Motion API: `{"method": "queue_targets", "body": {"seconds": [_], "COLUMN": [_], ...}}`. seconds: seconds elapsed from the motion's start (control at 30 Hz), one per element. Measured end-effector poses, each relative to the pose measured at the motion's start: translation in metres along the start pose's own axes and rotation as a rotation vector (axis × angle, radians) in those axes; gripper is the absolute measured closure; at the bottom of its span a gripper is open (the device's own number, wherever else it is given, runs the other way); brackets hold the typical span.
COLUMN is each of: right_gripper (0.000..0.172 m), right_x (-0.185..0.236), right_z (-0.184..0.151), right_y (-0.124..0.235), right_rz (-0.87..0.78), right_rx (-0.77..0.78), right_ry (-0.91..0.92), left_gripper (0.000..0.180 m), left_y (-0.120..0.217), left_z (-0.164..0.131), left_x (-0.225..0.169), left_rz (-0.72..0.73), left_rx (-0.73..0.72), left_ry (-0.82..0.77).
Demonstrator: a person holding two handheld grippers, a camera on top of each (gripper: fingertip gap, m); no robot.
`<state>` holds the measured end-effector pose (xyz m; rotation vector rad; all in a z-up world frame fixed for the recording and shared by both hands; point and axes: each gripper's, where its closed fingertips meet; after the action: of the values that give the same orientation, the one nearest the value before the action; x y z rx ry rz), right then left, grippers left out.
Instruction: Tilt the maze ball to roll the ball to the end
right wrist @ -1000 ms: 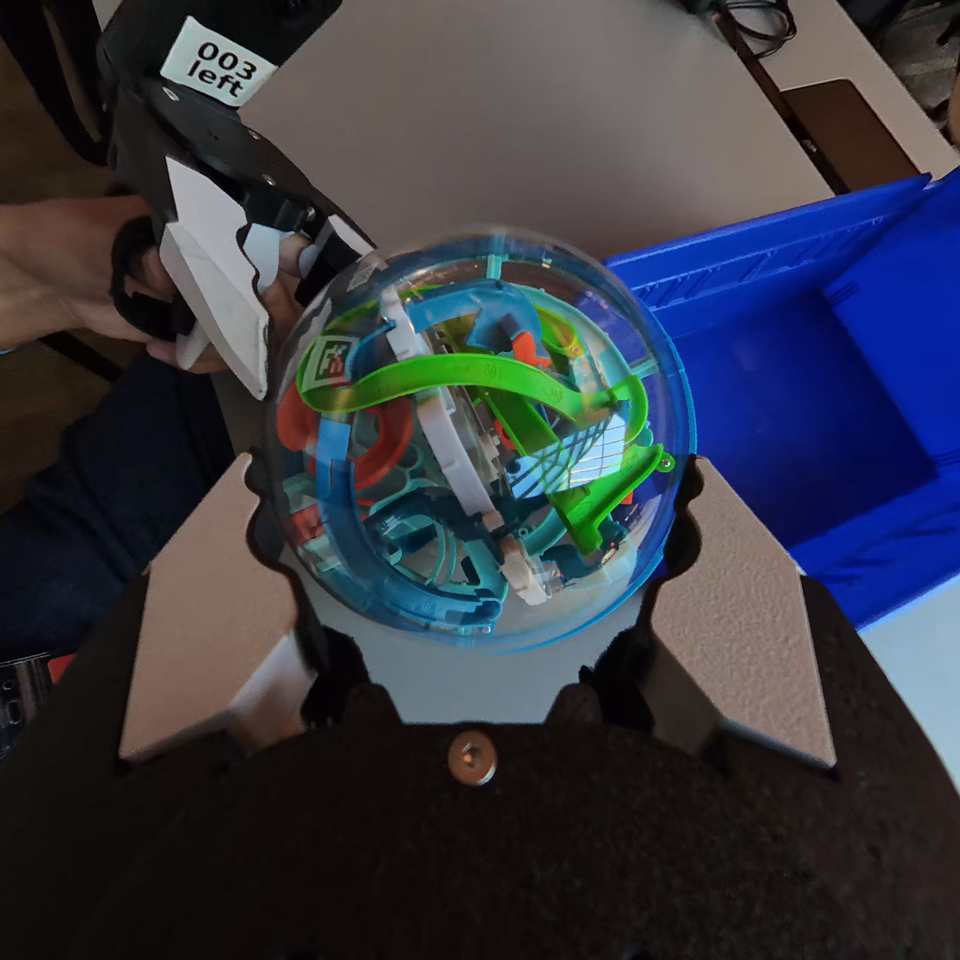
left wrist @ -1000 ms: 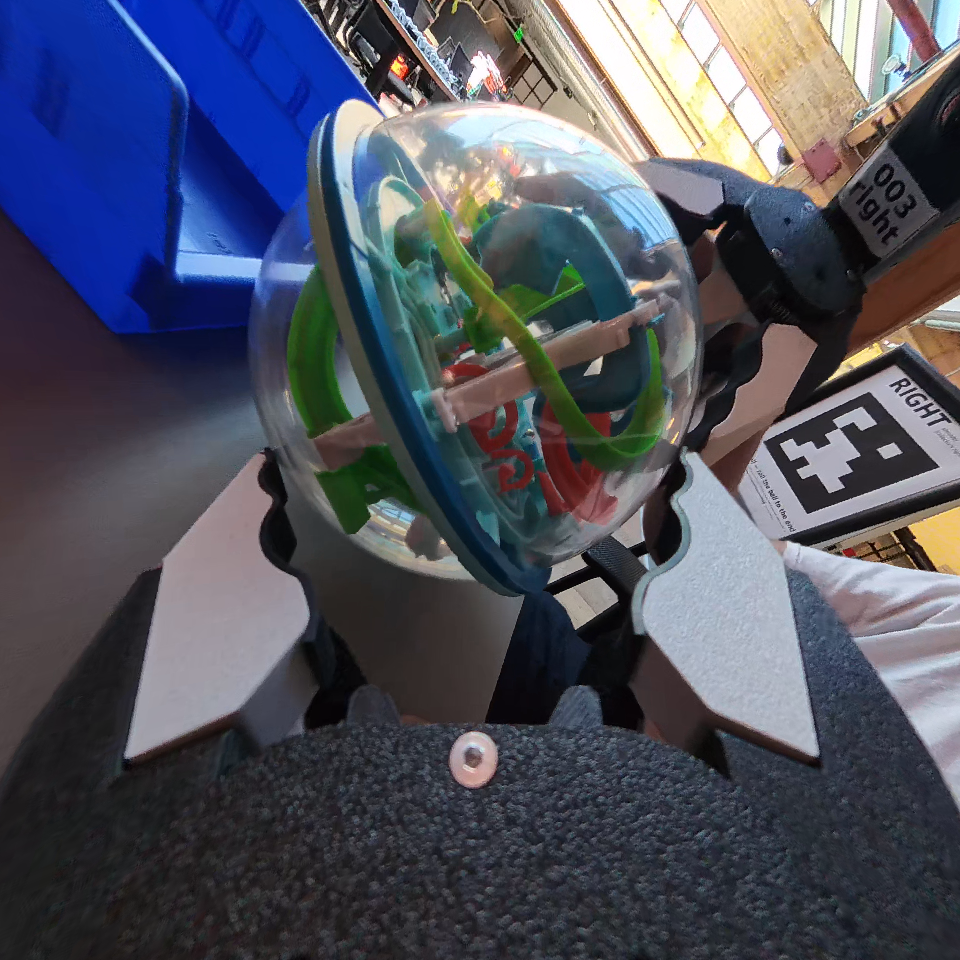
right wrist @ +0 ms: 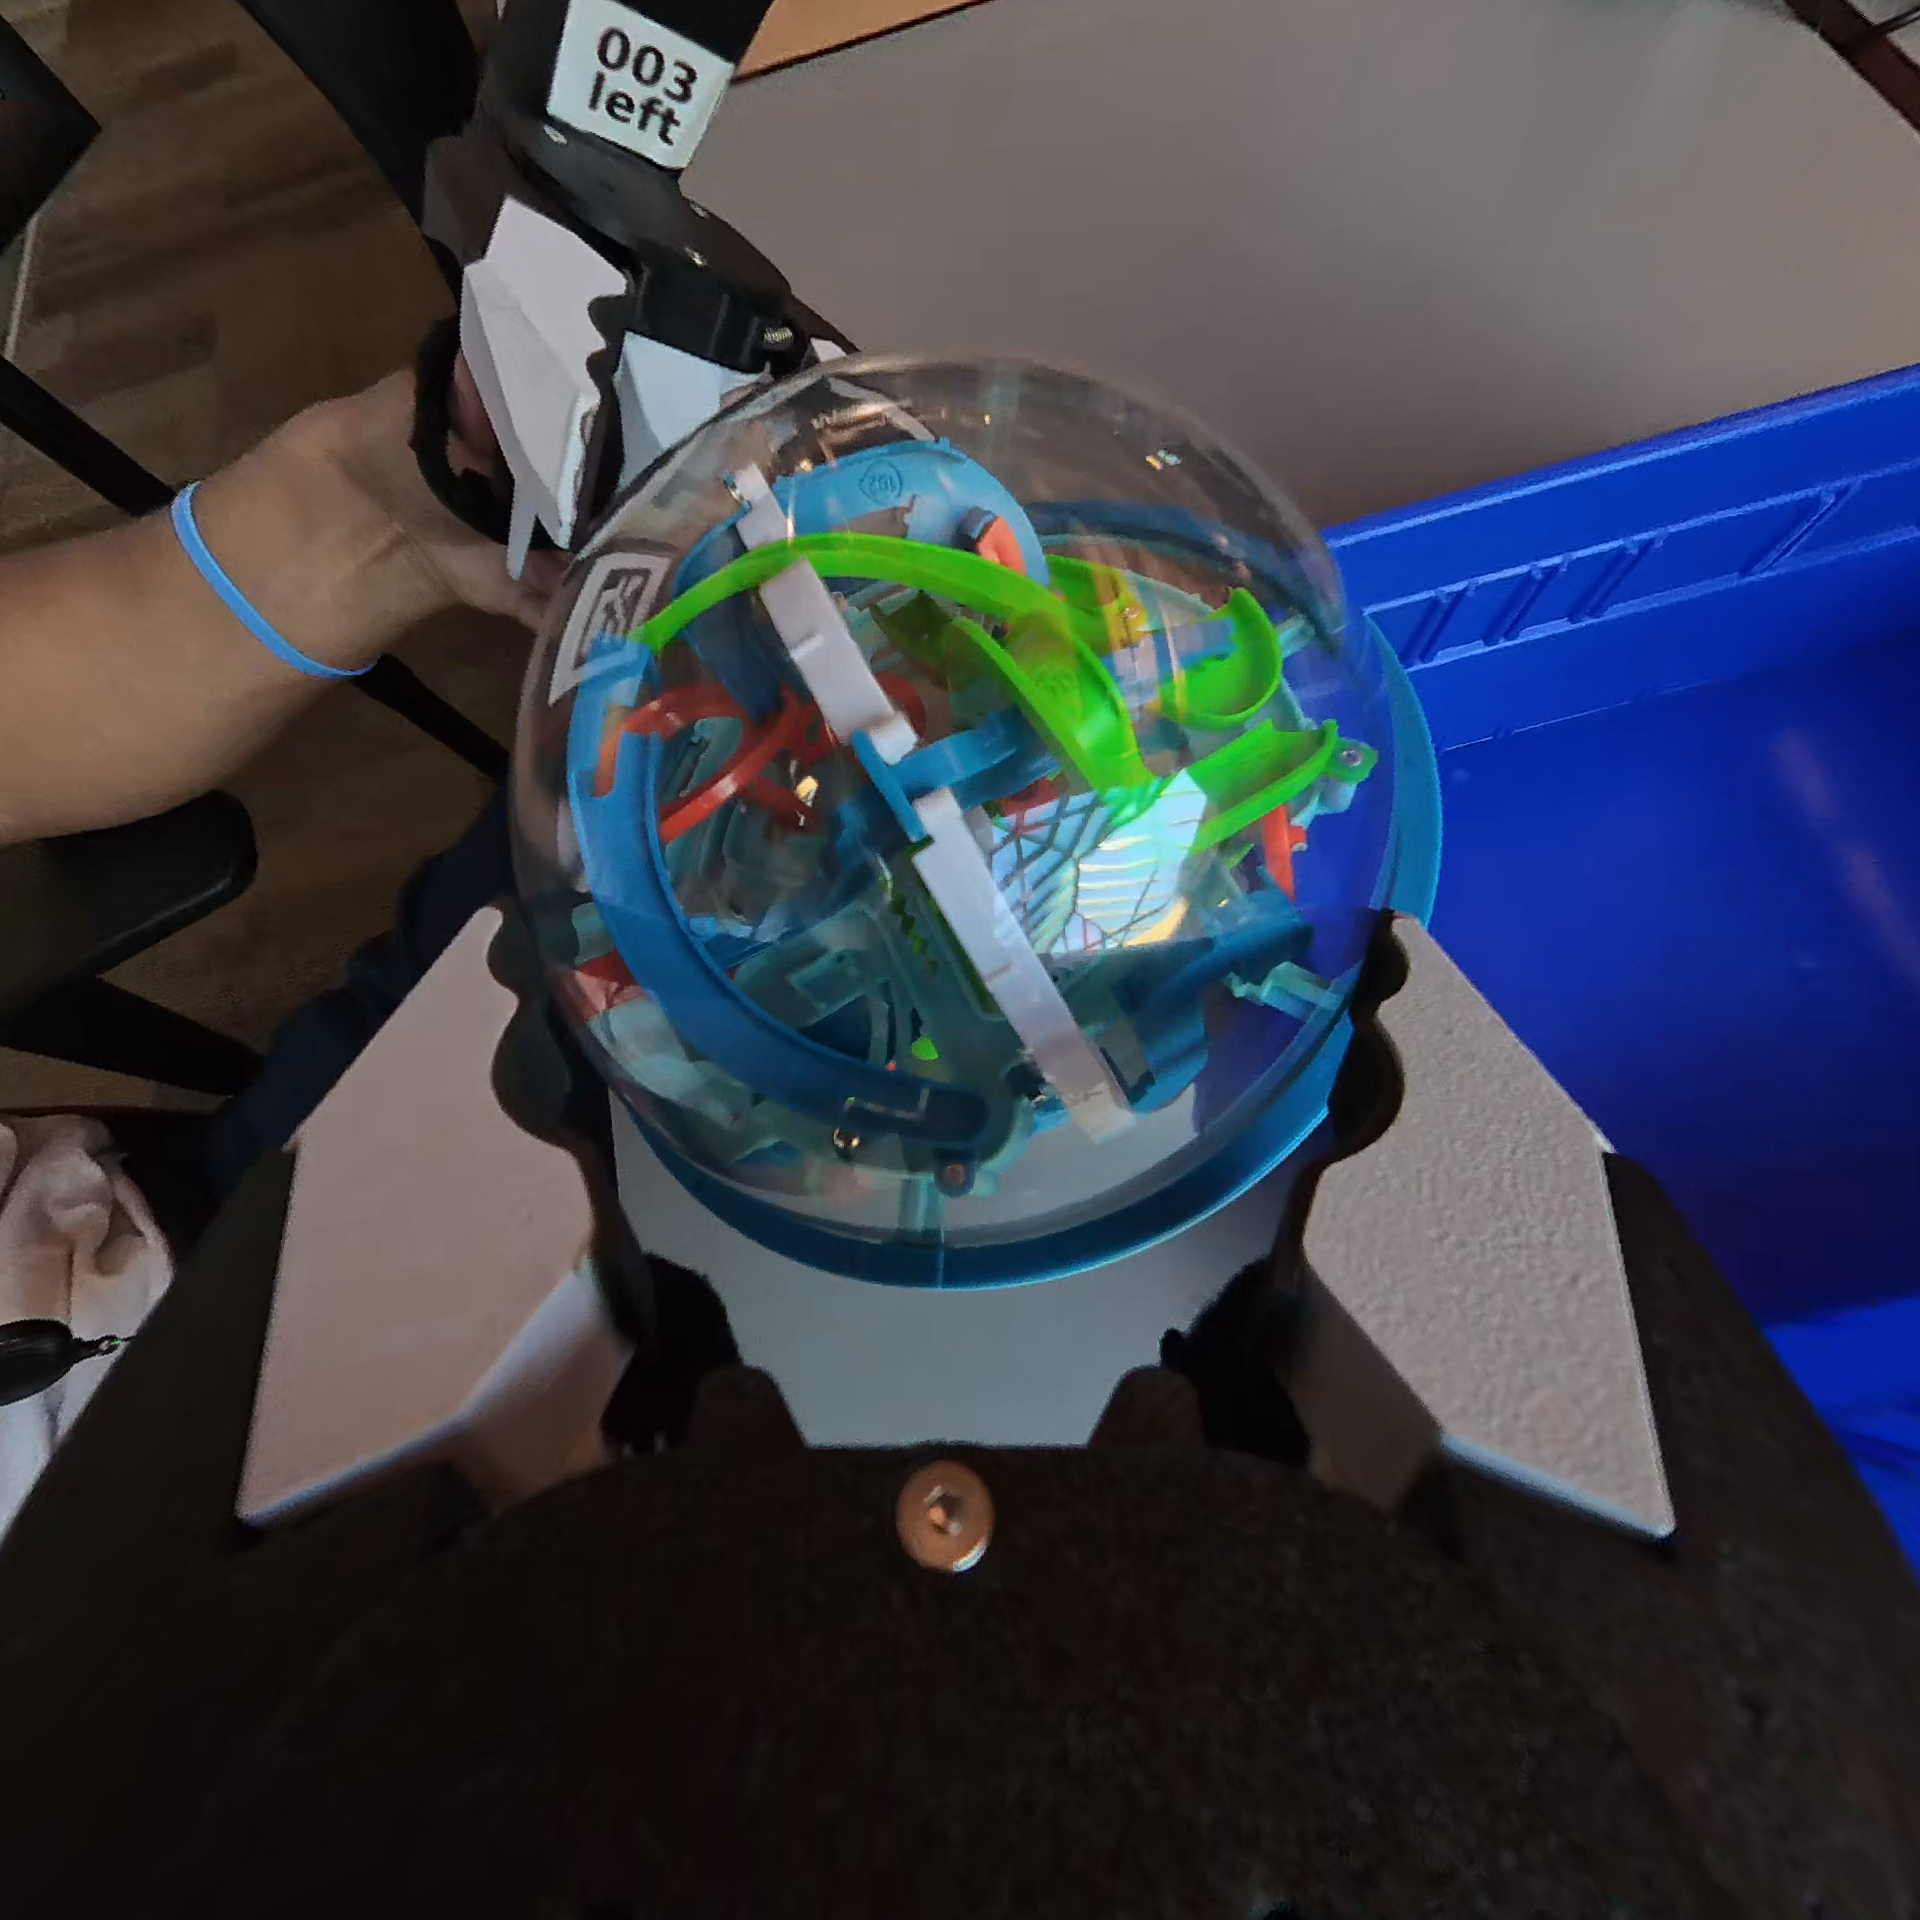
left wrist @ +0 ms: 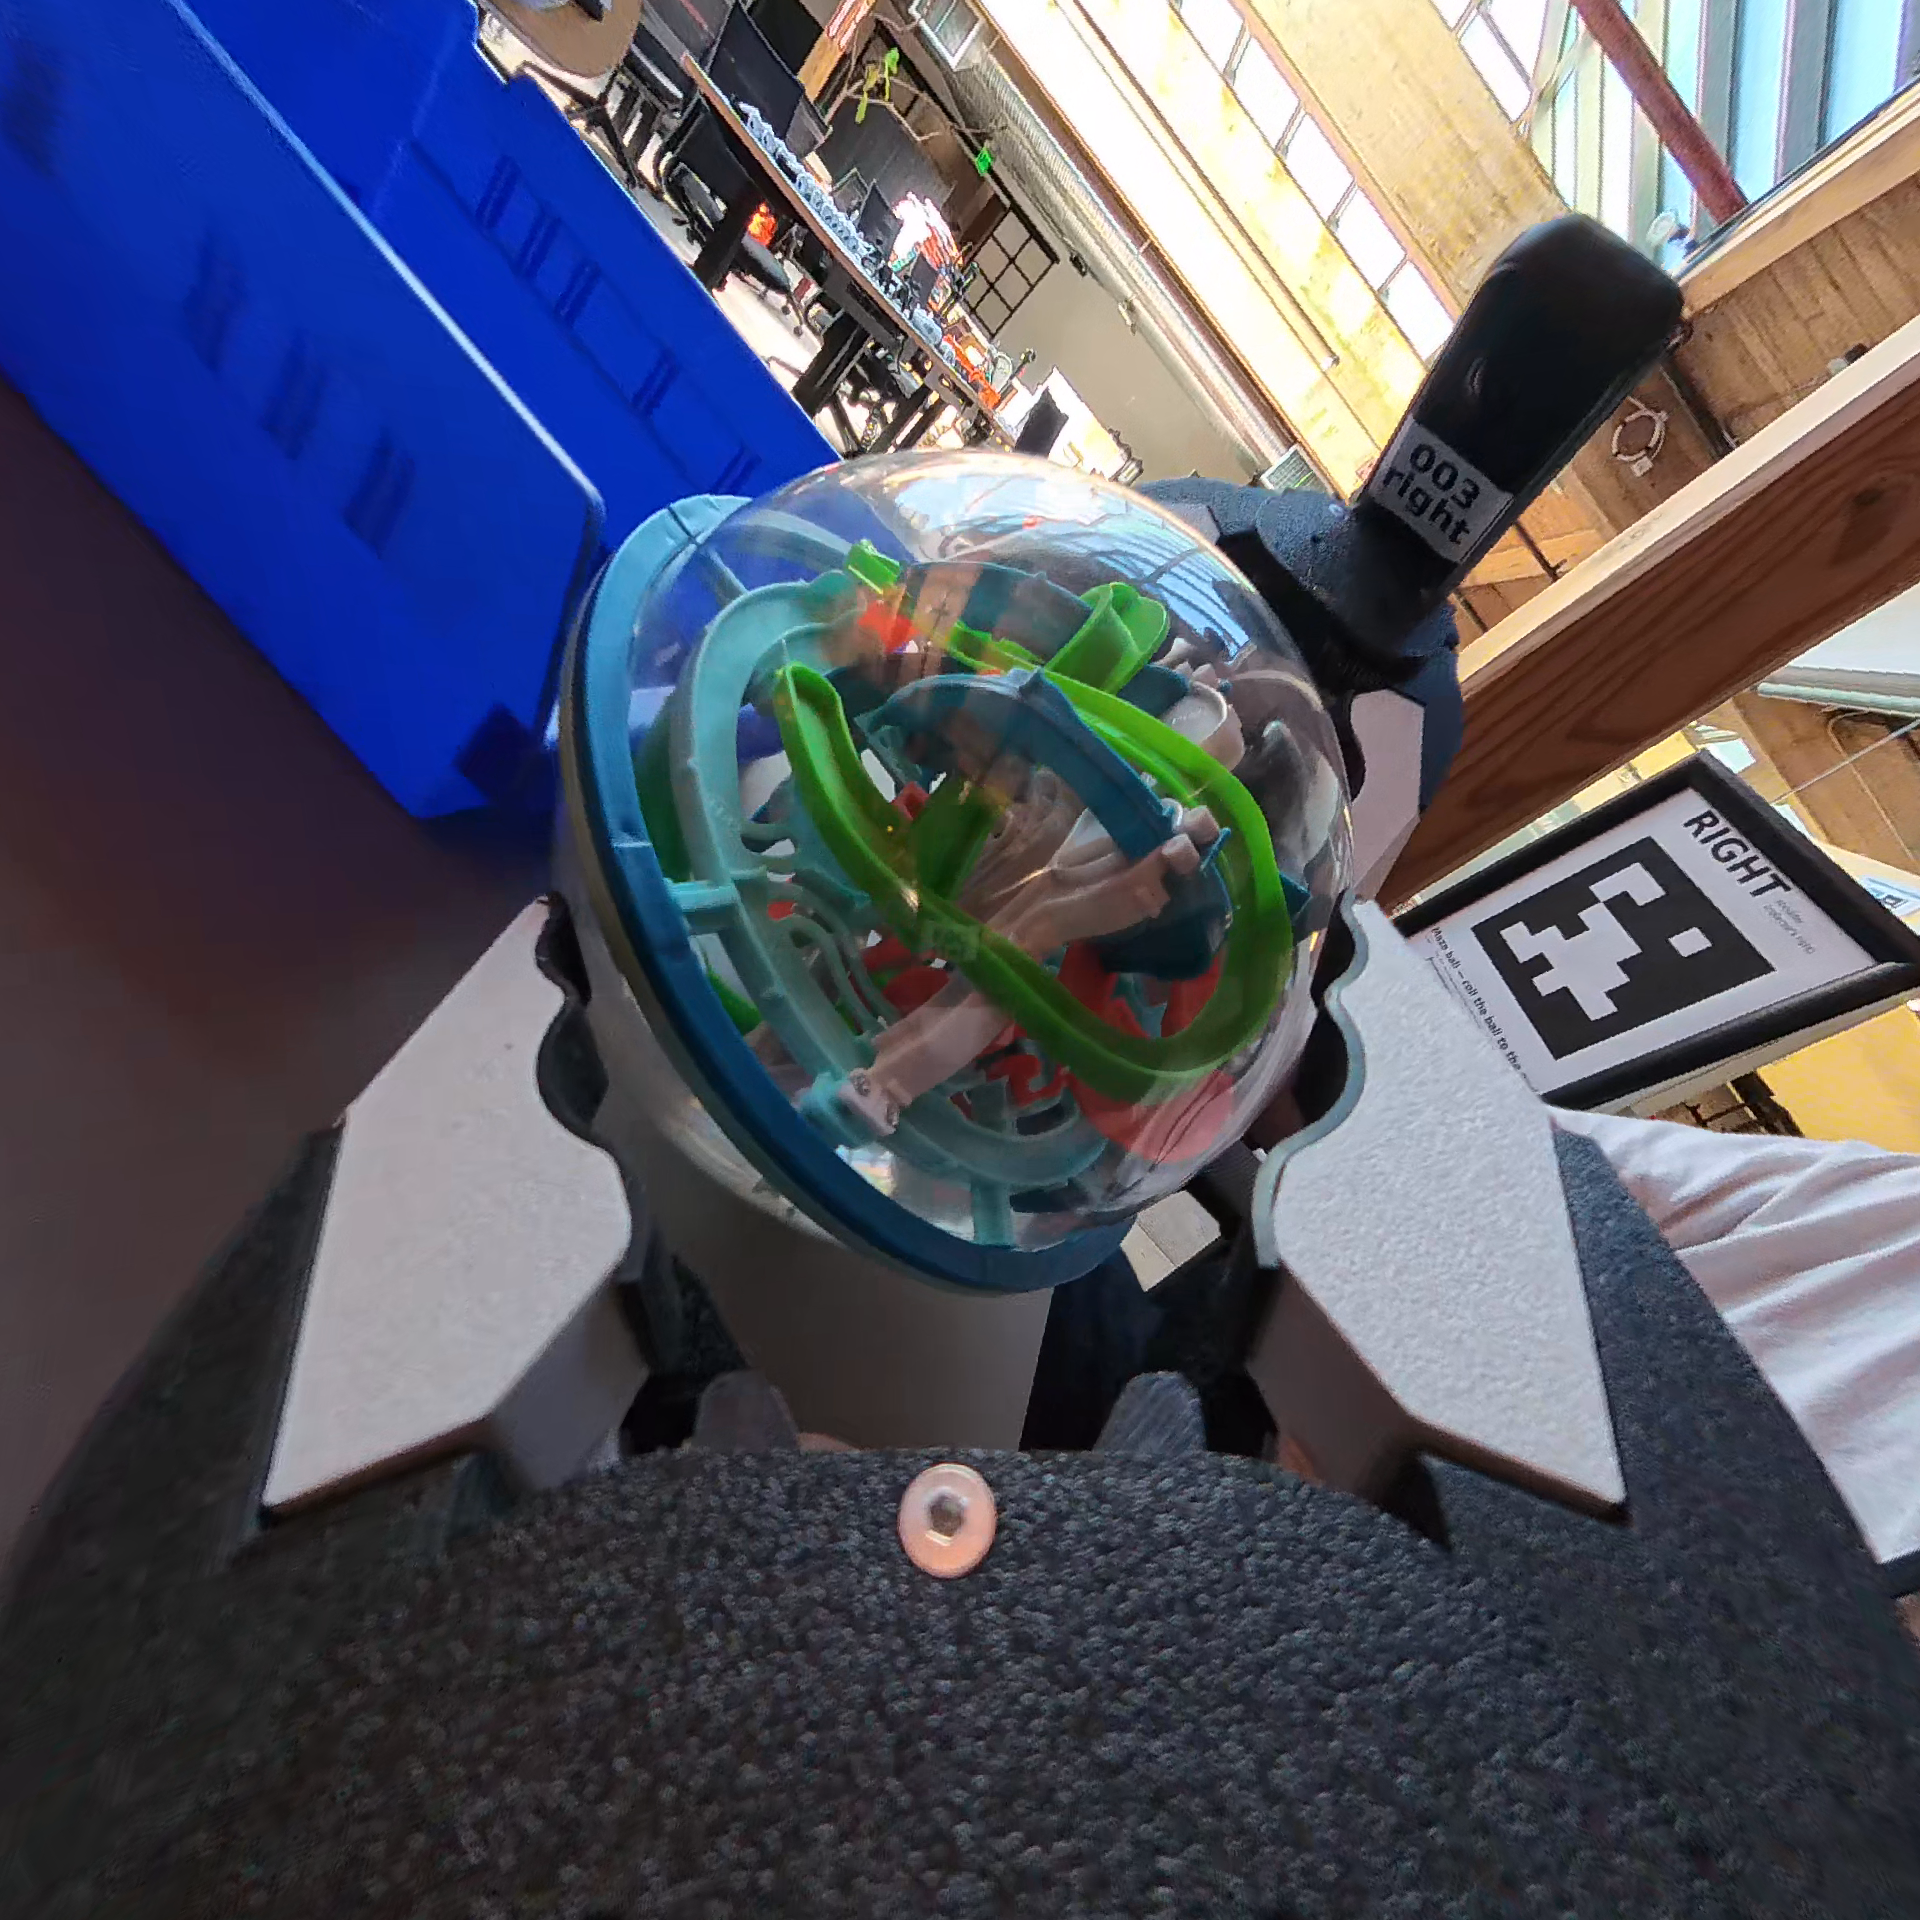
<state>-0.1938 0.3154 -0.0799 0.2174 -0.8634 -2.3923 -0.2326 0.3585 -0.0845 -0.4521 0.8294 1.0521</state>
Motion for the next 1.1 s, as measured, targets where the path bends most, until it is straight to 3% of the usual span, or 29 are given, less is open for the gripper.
{"method": "queue_targets", "body": {"seconds": [1.1], "right_gripper": [0.024], "right_x": [-0.001], "right_z": [0.011], "right_y": [-0.012], "right_rz": [0.046], "right_rx": [0.118], "right_ry": [-0.112], "left_gripper": [0.046], "left_y": [0.013], "left_z": [0.004], "left_x": [0.009], "left_rz": [-0.062], "left_rx": [-0.040], "left_ry": [0.154]}}
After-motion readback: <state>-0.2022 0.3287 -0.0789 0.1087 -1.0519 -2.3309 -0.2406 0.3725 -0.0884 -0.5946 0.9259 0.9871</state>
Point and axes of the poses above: each gripper's, where its closed fingertips meet, y back along the fingers, z out of its top, x = y × z across the jaws, and after that the axes turned 6 degrees about y, right-handed
